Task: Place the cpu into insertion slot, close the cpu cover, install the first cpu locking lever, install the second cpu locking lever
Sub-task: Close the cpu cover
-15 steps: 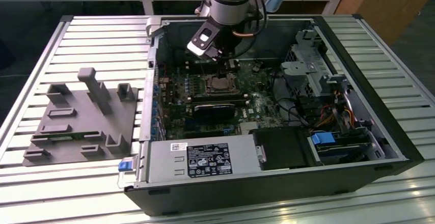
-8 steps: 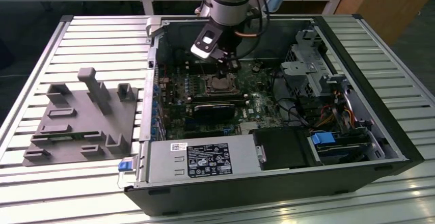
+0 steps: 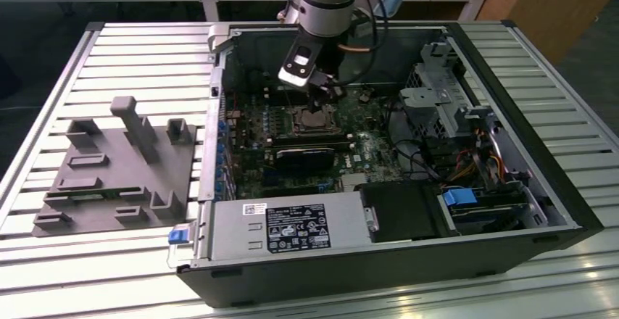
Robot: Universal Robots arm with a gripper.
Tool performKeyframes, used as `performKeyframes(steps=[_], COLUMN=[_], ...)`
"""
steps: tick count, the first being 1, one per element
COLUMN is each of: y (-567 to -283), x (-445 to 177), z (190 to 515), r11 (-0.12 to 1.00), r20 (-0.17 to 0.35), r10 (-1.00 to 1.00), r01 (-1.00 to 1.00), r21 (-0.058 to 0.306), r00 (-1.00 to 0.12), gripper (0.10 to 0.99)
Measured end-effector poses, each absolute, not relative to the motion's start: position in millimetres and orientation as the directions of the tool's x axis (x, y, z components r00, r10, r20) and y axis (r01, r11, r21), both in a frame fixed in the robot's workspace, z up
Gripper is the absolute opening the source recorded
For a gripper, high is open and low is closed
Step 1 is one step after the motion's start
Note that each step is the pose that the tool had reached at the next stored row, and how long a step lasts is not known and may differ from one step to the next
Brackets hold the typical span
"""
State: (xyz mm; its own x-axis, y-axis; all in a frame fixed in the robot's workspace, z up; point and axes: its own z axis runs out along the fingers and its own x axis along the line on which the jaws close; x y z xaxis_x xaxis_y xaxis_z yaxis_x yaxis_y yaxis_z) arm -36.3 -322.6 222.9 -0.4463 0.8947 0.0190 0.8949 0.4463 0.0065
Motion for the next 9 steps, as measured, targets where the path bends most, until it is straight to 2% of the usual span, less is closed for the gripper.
performKeyframes(steps=[9], y=[-322.6], x=[-36.3], z=[222.4], r11=[0.586], r20=[0.019], r10=[0.81], r01=[0.81], r21=[0.006], r00=[-0.586], gripper=[0.102])
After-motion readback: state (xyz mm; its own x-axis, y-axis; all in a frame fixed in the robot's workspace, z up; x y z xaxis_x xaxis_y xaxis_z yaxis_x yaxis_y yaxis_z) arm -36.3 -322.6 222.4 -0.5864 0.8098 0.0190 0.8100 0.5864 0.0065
